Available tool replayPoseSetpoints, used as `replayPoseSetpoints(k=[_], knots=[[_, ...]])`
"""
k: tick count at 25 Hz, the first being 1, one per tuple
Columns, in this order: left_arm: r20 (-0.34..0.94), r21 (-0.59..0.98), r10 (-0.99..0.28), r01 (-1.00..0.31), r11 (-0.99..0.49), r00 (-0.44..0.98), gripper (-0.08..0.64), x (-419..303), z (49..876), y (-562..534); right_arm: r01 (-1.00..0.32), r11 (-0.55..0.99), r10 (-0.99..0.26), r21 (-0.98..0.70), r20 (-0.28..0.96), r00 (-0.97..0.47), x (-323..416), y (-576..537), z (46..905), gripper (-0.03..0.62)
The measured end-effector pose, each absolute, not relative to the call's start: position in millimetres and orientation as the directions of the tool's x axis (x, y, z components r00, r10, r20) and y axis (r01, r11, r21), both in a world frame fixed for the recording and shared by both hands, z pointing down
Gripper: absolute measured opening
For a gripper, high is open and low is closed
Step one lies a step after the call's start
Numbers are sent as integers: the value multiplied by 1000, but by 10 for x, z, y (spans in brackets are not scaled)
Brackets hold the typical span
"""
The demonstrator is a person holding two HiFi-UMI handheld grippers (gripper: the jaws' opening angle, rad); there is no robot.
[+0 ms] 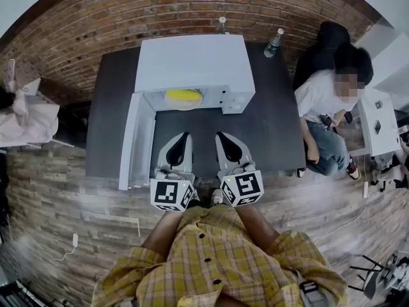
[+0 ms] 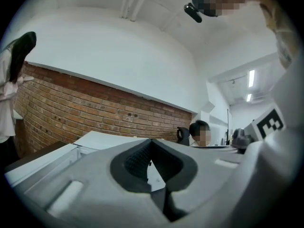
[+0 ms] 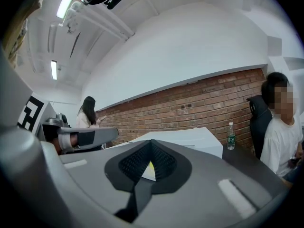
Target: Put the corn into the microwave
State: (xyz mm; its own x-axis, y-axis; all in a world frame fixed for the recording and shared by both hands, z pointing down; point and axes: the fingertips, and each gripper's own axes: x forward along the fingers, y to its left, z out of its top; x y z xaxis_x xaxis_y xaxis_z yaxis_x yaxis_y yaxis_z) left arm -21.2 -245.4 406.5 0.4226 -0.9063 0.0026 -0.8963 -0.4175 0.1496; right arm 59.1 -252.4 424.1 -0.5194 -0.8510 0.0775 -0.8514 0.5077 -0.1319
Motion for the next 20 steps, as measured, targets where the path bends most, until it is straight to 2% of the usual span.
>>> replayPoseSetpoints(k=[20], knots=[[-14, 67, -914, -911, -406, 406, -3, -267, 3946, -2501, -849, 514, -853, -124, 25, -521, 542, -2612, 4085, 3]])
